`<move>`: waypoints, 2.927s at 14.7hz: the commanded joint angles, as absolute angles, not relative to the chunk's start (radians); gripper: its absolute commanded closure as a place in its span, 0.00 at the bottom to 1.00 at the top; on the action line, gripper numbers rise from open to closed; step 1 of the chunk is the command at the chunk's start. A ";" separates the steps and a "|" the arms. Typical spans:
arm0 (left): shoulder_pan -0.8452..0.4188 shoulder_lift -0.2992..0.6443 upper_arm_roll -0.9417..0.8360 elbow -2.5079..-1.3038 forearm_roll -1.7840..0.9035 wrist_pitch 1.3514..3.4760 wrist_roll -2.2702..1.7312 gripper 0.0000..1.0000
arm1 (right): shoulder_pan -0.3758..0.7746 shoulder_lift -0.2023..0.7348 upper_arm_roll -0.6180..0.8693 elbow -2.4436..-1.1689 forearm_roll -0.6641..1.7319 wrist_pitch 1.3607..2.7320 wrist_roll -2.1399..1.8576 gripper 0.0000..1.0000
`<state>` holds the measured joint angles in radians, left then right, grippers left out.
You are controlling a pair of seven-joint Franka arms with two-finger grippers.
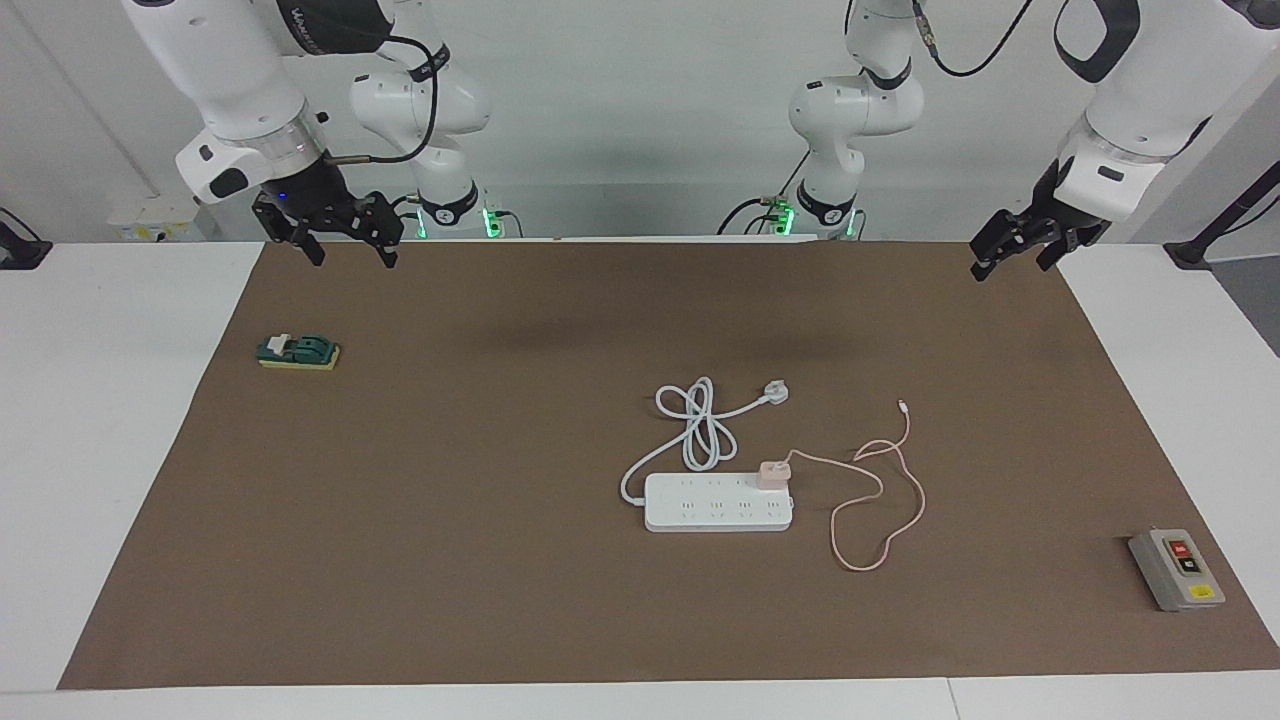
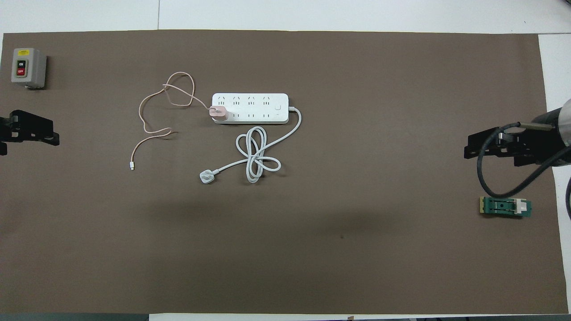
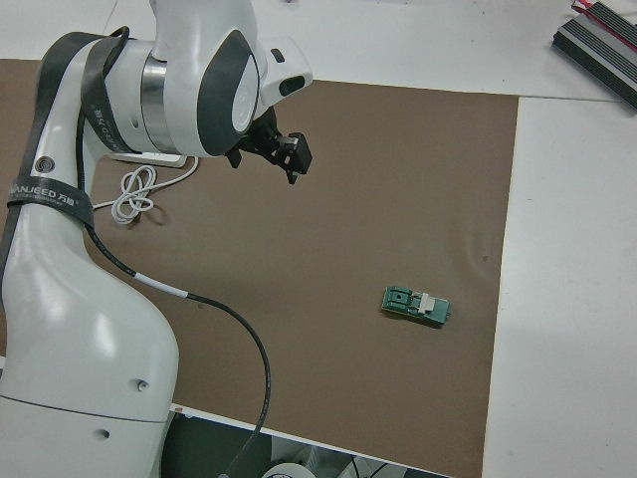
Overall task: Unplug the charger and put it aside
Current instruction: 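Move the left gripper to the pink charger while the right gripper reaches the strip, then grasp the pink charger with the left gripper while the right gripper holds the strip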
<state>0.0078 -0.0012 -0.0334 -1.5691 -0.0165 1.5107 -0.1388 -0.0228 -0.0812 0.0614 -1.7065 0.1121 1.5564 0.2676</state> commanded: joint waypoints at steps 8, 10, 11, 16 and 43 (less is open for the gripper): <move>-0.080 0.113 -0.043 -1.496 -0.032 1.537 -0.667 0.00 | 0.139 0.171 0.069 -1.704 0.533 1.817 1.144 0.00; -0.104 0.185 -0.041 -1.439 -0.032 1.537 -0.820 0.00 | 0.182 0.234 0.069 -1.700 0.613 1.938 1.271 0.00; -0.116 0.216 -0.041 -1.409 -0.032 1.539 -0.887 0.00 | 0.193 0.264 0.071 -1.692 0.652 1.972 1.322 0.00; -0.187 0.319 -0.043 -1.394 -0.052 1.687 -1.280 0.00 | 0.242 0.541 0.069 -1.458 0.777 2.066 1.528 0.00; -0.387 0.499 -0.032 -1.655 0.023 2.238 -1.835 0.00 | 0.328 0.997 0.071 -1.042 0.805 2.065 1.367 0.00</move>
<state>-0.3718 0.5292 -0.0493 -1.6176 0.0037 2.2139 -1.7944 0.3345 0.9655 0.0704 -1.0671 0.7907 2.0719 1.4069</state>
